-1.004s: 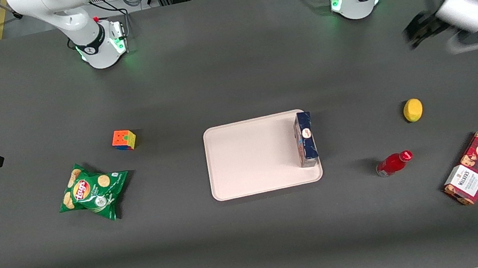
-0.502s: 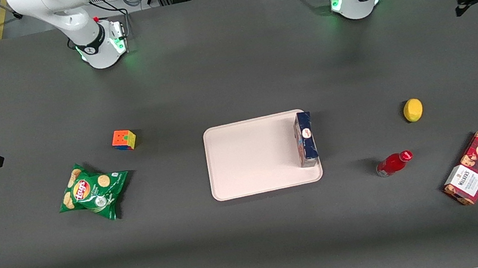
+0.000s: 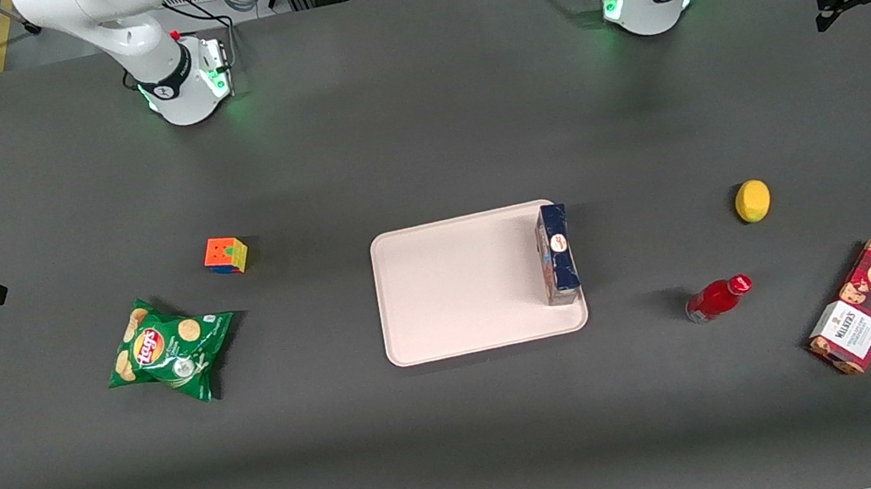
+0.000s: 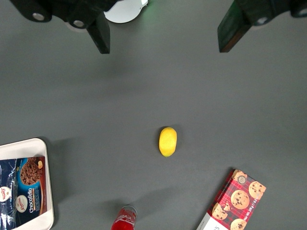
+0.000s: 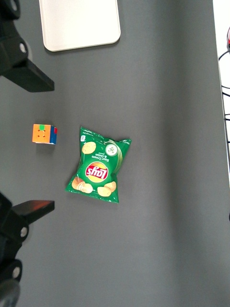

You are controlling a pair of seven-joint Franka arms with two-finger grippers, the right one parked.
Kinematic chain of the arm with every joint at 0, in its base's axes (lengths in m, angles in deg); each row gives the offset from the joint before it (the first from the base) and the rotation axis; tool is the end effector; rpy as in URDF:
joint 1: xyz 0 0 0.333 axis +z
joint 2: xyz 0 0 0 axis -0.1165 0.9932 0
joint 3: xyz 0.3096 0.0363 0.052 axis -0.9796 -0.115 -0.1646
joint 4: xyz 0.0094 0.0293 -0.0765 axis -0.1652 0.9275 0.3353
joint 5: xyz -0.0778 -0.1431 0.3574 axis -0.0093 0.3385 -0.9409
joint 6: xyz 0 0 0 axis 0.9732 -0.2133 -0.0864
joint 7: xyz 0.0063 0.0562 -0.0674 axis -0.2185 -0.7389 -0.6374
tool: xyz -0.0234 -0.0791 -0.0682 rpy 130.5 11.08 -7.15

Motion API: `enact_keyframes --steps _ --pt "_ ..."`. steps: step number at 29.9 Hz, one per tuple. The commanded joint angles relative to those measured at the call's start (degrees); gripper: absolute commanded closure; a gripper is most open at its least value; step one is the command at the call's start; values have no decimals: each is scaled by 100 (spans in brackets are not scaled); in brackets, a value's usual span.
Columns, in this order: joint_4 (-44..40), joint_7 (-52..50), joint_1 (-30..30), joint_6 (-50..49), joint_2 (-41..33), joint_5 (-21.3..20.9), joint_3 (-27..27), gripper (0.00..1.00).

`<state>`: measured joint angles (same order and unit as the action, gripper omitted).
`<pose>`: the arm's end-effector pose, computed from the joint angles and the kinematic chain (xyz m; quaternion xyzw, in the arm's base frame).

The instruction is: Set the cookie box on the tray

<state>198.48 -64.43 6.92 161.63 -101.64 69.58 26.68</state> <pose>0.4351 0.0396 0.5974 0.9959 -0.0881 -0.0211 0.0041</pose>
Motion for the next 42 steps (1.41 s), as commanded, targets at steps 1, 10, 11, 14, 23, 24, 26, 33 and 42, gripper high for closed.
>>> enact_keyframes --steps 1,10,11,14,23,24,26,33,42 --pt "44 19 -43 68 -113 61 -3 0" --pt "-280 -147 -489 -2 71 43 -46 0" --pt "-351 -261 -822 -28 133 -9 -230 0" --pt "-518 -683 -1781 -64 256 -246 -1143 0" --pt "-633 -869 -2311 -151 300 -379 -1436 0" --pt "-633 -869 -2302 -152 292 -379 -1427 0" --pt "-650 -869 -2293 -143 309 -379 -1436 0" --pt "-782 -982 -2284 -151 520 -388 -1445 0" --pt "-817 -1080 -2293 -266 529 -414 -1427 0"
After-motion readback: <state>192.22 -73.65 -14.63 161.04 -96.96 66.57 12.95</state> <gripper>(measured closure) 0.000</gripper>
